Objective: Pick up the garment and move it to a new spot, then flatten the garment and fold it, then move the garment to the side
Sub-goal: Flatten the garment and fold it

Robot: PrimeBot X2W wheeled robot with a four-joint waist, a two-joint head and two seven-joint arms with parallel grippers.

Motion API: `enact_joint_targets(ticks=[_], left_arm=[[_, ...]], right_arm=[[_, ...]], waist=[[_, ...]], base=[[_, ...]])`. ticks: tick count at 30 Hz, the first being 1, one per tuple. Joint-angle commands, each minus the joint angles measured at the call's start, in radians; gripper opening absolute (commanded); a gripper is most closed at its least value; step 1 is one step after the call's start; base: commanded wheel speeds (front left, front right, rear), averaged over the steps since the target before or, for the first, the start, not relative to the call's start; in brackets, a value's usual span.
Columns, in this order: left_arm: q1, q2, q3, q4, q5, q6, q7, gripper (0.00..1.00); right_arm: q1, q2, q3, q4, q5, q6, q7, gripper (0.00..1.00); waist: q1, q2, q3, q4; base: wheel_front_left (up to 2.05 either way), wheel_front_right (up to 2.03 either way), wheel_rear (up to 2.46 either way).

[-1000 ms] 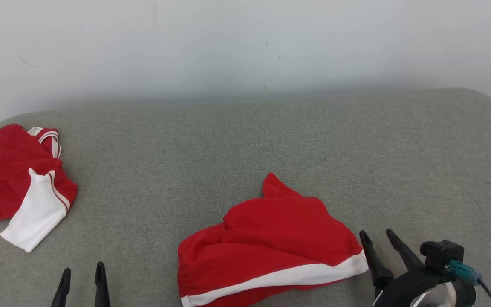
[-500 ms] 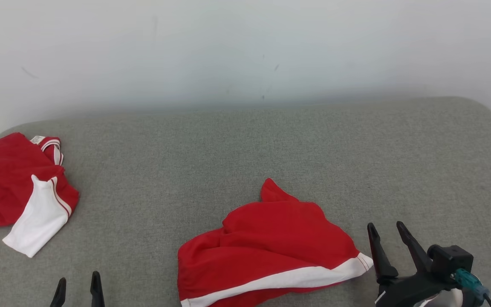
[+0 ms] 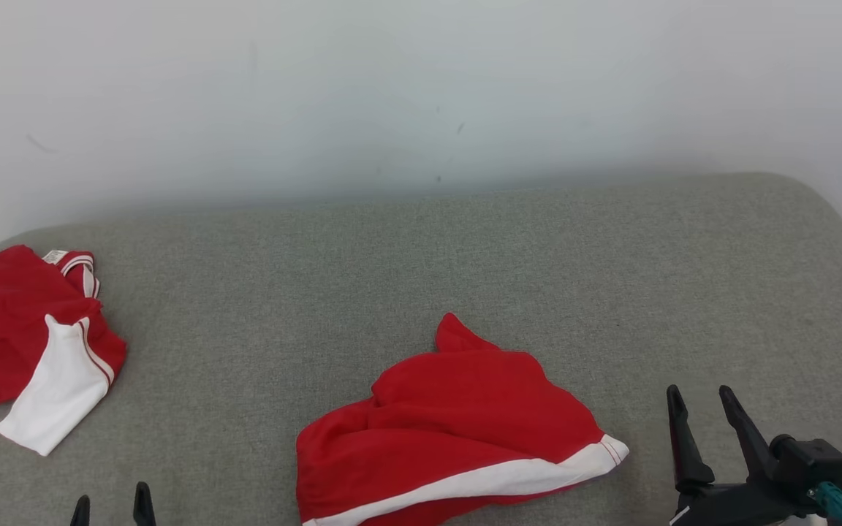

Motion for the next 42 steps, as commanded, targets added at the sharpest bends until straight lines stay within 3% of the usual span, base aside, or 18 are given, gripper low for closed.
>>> enact_joint_targets(ticks=[1,21,42], left_arm=[[0.016,0.0,0.006,0.001,0.008,0.0,-0.003,1.0],[0.039,0.021,0.012,0.018,0.037,-0.043,-0.003,1.0],[0.039,0.046,-0.017,0.022,0.045,-0.028,0.016,1.0]], right_arm=[[0.016,-0.001,-0.004,-0.003,-0.003,0.001,-0.004,1.0],[0.041,0.002,0.012,-0.034,0.015,0.001,0.003,1.0],[0.041,-0.009,0.029,-0.036,0.022,0.001,0.016,1.0]], waist=[[0.0,0.0,-0.003,-0.002],[0.0,0.0,-0.034,0.007],[0.0,0.0,-0.048,0.004]], base=[[0.0,0.0,0.0],[0.0,0.0,0.0],[0.0,0.0,0.0]])
